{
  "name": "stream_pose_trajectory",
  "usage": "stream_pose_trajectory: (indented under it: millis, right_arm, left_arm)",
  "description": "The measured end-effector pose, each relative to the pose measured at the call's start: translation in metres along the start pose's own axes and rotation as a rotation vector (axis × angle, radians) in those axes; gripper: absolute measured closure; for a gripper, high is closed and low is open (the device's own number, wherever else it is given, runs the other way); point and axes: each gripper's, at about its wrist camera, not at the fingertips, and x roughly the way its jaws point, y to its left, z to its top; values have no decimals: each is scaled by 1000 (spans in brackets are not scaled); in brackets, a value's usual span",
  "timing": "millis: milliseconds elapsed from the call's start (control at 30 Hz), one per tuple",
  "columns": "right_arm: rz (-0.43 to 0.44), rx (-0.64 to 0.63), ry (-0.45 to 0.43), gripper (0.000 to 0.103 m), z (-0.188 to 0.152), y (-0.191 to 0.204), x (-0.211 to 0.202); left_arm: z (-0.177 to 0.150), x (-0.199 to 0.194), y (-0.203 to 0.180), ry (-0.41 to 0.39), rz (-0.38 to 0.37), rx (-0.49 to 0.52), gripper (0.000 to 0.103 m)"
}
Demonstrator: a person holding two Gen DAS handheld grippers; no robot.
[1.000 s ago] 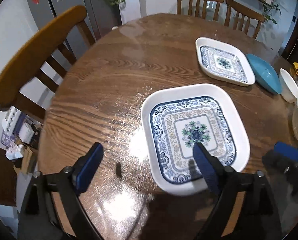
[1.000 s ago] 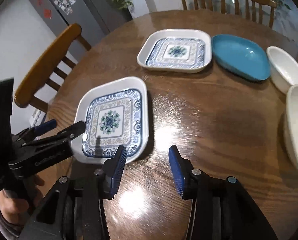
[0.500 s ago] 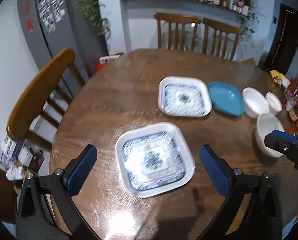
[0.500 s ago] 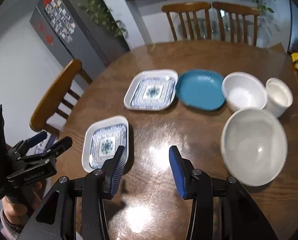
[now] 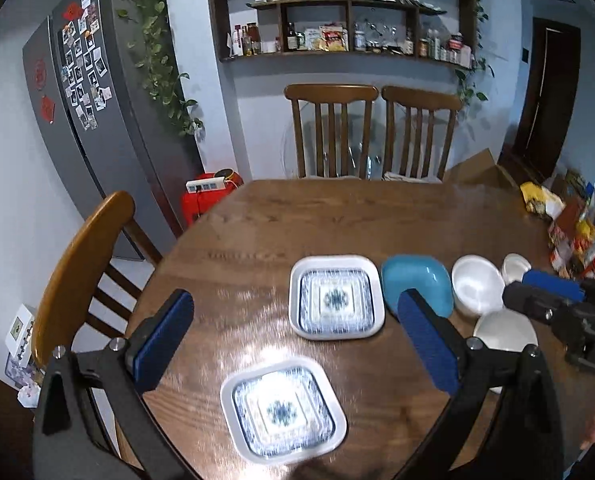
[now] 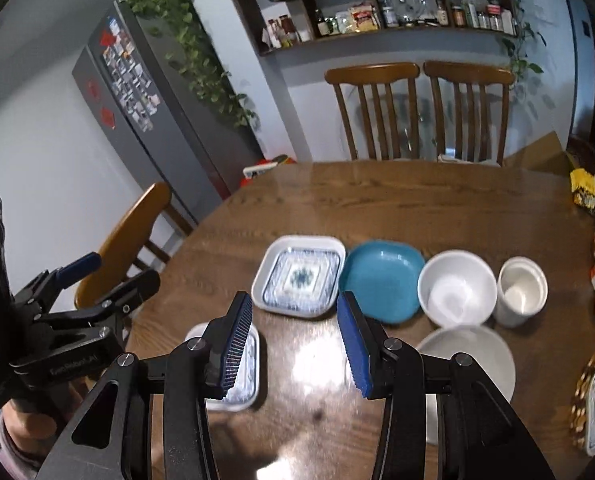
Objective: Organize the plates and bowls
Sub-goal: 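Move the left gripper to the second blue-patterned plate, then grasp the rim of the second patterned plate with the left gripper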
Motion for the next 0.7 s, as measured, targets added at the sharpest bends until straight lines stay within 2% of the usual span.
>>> stream_pose_trajectory:
  millis: [167, 233, 567, 700]
  right_arm:
    - [11, 30, 37, 58, 20, -3, 28]
    - [34, 60, 85, 58, 23, -7, 50]
    - [25, 176, 291, 58, -8, -26, 154]
    - [-6, 226, 355, 58, -25, -36, 189]
  left_arm:
    - [17, 38, 18, 48, 15, -32, 1]
    - [15, 61, 25, 84, 27, -44, 1]
    - [-25, 166, 26, 290, -35, -49, 3]
    - [-40, 197, 25, 342, -40, -44, 15]
